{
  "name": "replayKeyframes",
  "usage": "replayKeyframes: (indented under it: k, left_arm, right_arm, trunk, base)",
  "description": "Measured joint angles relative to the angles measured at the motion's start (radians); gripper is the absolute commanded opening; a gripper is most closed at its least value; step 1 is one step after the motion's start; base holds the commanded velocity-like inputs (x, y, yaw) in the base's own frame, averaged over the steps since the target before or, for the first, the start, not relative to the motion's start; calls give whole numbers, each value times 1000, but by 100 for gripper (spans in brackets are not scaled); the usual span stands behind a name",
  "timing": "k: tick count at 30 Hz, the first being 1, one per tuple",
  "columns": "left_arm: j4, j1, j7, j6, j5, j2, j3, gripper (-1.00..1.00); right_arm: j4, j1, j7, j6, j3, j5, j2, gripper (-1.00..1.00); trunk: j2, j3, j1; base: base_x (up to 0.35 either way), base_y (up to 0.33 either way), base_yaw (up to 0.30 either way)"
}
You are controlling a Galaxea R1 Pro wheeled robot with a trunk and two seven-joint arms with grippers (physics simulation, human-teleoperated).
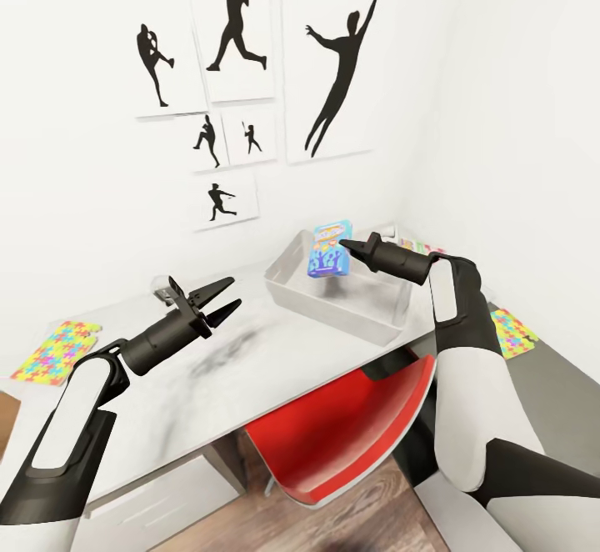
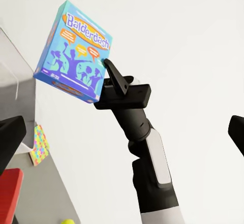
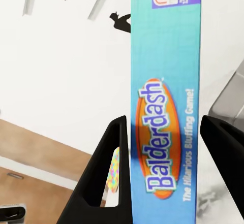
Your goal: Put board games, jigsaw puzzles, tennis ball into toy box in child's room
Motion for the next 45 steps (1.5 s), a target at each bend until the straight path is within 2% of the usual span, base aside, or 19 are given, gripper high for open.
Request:
replayKeyframes:
  k: [15, 30, 41, 45]
  left_arm:
    - [0, 0, -1, 0, 0, 2, 0, 100]
    - [0, 0, 1, -4, -9, -1, -1, 100]
    - [0, 0, 2, -6, -13, -2, -1, 100]
    - [0, 0, 3, -6, -13, -2, -2, 100]
  right_arm:
    - [1, 0, -37, 0, -3, -1, 0, -100]
    - [5, 2, -61, -2, -19, 2, 1, -100]
    - [56, 5, -56, -1, -46, -4, 2, -100]
    - [91, 3, -54, 0, -52, -21, 1, -100]
  trunk:
    - [0, 0, 0]
    - [0, 0, 0]
    - [0, 0, 0]
    - [0, 0, 0]
  base:
    - [16, 21, 0]
    - [191, 153, 0]
    - [63, 49, 0]
    - [18, 14, 0]
